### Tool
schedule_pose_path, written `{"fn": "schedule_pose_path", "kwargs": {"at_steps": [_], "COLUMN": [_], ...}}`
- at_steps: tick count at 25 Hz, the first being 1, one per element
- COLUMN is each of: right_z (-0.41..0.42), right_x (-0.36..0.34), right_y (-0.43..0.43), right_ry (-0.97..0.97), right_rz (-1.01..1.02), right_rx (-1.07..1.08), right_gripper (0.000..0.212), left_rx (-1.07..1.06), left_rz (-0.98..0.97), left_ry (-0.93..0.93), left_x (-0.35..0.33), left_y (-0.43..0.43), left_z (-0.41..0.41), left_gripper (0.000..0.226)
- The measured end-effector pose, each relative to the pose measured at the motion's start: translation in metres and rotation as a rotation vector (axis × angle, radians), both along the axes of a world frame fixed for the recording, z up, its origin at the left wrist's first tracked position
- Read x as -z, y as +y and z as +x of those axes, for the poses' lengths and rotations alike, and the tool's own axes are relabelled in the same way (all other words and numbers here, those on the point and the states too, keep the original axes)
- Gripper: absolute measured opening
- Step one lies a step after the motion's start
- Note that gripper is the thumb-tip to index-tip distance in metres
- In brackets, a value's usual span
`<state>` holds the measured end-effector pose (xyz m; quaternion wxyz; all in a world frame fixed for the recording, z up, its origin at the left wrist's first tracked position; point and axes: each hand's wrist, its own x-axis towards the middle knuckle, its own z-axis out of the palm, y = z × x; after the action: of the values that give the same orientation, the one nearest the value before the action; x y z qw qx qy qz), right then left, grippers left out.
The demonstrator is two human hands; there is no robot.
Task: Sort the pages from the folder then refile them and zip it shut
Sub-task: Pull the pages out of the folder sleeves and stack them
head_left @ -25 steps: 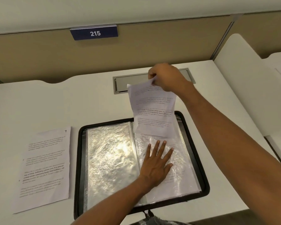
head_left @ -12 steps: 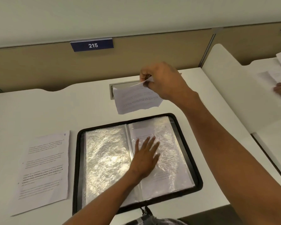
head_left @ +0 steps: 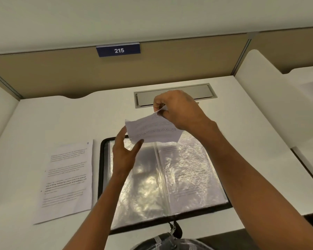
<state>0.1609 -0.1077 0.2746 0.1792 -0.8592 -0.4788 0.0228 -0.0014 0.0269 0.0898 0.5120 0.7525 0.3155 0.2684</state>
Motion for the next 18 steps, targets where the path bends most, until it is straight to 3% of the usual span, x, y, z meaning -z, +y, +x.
{"fn": "schedule_pose_path", "kwargs": {"at_steps": [6, 10, 13, 16, 18], "right_z": [-0.025, -0.010, 0.011, 0.001, -0.027], "right_x": [0.008, 0.023, 0.049, 0.088, 0.119], "right_y": [0.016, 0.011, 0.006, 0.009, 0.018], "right_ry": [0.099, 0.174, 0.227, 0.597, 0.850], "right_rz": [0.005, -0.059, 0.043, 0.181, 0.126], "right_rx": [-0.053, -0.010, 0.056, 0.134, 0.132], "right_gripper": [0.004, 0.009, 0.015, 0.042, 0.048], "left_rx": [0.064, 0.099, 0.082, 0.024, -0.012], "left_rz": [-0.152, -0.273, -0.357, -0.436, -0.452], "left_ry": [-0.091, -0.096, -0.124, -0.165, -0.165], "left_x": [-0.015, -0.003, 0.003, 0.005, 0.009], "left_y": [0.016, 0.032, 0.048, 0.065, 0.076], "left_z": [-0.035, -0.064, -0.085, -0.101, -0.112], "left_gripper": [0.010, 0.011, 0.016, 0.018, 0.020]}}
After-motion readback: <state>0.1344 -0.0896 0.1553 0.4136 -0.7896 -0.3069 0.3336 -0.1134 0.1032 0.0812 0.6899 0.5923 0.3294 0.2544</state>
